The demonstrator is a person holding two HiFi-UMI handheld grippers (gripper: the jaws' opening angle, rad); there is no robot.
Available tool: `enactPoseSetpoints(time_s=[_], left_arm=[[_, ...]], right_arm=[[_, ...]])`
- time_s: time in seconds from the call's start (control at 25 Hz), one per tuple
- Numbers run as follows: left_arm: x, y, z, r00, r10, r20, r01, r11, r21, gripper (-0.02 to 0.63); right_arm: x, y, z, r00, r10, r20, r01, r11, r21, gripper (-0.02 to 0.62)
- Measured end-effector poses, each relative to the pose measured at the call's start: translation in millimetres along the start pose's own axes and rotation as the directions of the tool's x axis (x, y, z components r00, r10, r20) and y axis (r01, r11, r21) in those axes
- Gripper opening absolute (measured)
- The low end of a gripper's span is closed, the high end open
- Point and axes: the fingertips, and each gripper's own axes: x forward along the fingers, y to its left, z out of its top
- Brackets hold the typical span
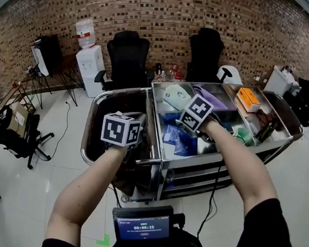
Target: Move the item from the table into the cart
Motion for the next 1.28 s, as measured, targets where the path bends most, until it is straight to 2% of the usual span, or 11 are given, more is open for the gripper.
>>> enactPoseSetpoints(time_s=[0.28,0.56,0.88,0.96,1.04,1.28], left_arm=[[9.5,2.5,-7.3,0.999,-0.027,0.017,0.027,1.0,0.001,0.003],[11.9,-2.4,-7.9,0.999,-0.047,0.013,0.047,0.999,0.012,0.003],[10.6,-6.4,-8.4,0.998,-0.06,0.008,0.06,0.998,0.008,0.003],[8.9,-11.4,-7.0,0.998,-0.067,0.008,0.067,0.998,0.012,0.003],[7.6,-12.4,-6.8,0.998,-0.061,0.008,0.061,0.998,0.014,0.003],[2.0,-8.9,-12.0,0.999,-0.044,0.014,0.044,0.999,0.004,0.003]], right_arm=[[32.4,5.0,-19.6,0.998,0.036,-0.061,-0.036,0.999,-0.005,0.041],[37.4,12.1,-22.4,0.997,0.069,-0.031,-0.069,0.998,0.011,0.048],[34.5,66.0,-13.4,0.969,0.248,-0.022,-0.248,0.968,-0.035,0.048],[35.9,72.3,-16.4,0.965,0.26,-0.032,-0.262,0.964,-0.043,0.048],[37.4,74.1,-20.0,0.965,0.257,-0.045,-0.26,0.963,-0.069,0.072],[34.2,90.9,-28.1,0.949,0.306,-0.077,-0.314,0.939,-0.141,0.275]])
